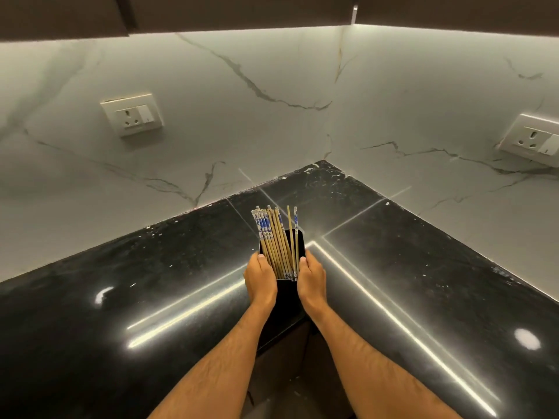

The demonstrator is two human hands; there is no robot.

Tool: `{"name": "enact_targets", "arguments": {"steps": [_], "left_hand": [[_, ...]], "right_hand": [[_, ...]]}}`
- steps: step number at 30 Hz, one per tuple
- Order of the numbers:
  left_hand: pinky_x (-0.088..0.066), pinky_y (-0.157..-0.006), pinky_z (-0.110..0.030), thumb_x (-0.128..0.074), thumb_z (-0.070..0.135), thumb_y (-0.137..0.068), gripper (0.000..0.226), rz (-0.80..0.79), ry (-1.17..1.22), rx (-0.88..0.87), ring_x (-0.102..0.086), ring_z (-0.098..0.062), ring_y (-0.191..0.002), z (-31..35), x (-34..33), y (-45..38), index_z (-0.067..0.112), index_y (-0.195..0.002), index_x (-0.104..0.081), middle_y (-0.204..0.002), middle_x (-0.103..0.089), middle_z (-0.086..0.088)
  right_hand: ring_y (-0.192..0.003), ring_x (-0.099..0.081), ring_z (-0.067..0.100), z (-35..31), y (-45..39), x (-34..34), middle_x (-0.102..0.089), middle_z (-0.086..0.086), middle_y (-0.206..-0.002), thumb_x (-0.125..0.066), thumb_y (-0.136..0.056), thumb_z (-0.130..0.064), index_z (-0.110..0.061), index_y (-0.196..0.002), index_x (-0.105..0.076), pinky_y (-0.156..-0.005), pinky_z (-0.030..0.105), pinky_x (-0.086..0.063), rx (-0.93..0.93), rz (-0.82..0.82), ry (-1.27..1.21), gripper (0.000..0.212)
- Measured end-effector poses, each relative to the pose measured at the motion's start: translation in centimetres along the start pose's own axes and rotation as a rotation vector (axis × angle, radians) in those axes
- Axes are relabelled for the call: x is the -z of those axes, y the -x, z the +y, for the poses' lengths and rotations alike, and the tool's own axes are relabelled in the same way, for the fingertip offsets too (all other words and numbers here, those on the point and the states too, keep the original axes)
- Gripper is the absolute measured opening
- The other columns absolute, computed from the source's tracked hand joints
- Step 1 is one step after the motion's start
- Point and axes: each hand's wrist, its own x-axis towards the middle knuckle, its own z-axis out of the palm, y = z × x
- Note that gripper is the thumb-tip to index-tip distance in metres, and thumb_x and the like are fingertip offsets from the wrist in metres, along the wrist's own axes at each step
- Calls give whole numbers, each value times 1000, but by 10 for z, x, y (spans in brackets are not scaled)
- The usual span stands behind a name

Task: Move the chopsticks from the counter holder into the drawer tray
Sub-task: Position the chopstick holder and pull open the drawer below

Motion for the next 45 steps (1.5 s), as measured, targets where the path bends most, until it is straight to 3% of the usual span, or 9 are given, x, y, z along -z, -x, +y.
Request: {"name": "enact_targets", "arguments": {"steps": [4,10,14,18,34,41,45], "left_hand": [[-43,-66,-30,-29,21,-107,40,64,0,10,-60,-16,-83,-14,72,-4,8,-94,-65,-89,-65,-4],[-37,-58,-19,-29,21,-107,40,152,-28,14,-57,-9,-76,-48,200,4,6,-91,-63,-85,-64,-2],[-41,-60,-24,-30,20,-106,40,207,-22,18,-59,-14,-76,-69,287,9,6,-86,-62,-84,-65,-6],[-47,-64,-28,-32,23,-106,41,268,-11,57,-63,-18,-80,-89,359,14,5,-86,-62,-85,-67,-7],[-40,-60,-19,-35,26,-106,34,571,-30,207,-64,-7,-78,-155,543,25,17,-89,-64,-85,-67,3],[-43,-64,-21,-36,24,-106,33,615,-2,204,-64,-8,-81,-181,627,38,14,-92,-64,-89,-67,0],[-47,-67,-22,-34,22,-106,35,586,0,170,-64,-9,-85,-205,687,44,11,-95,-65,-92,-68,-1]], "right_hand": [[-77,-68,4,-20,42,-52,-71,-4,-84,-30,-104,-21,-23,-91,-66,-65,18,-54,42,-63,10,39],[-86,-68,12,-43,126,-145,-71,0,-92,-31,-105,-19,-17,-97,-67,-76,33,-59,60,-154,-20,37],[-85,-67,12,-57,181,-206,-71,0,-92,-31,-105,-18,-15,-96,-67,-69,23,-56,86,-219,-22,36],[-88,-68,11,-70,229,-258,-71,-2,-93,-32,-104,-19,-16,-98,-67,-74,29,-58,94,-290,-39,35],[-92,-68,10,-99,344,-409,-70,0,-99,-33,-107,-19,-13,-107,-64,-76,25,-60,174,-558,-66,32],[-100,-68,12,-109,408,-470,-70,1,-106,-34,-108,-20,-12,-116,-64,-83,29,-60,180,-616,-50,32],[-94,-68,7,-115,455,-513,-71,-4,-101,-36,-107,-20,-16,-109,-66,-74,20,-58,183,-597,-49,30]]}}
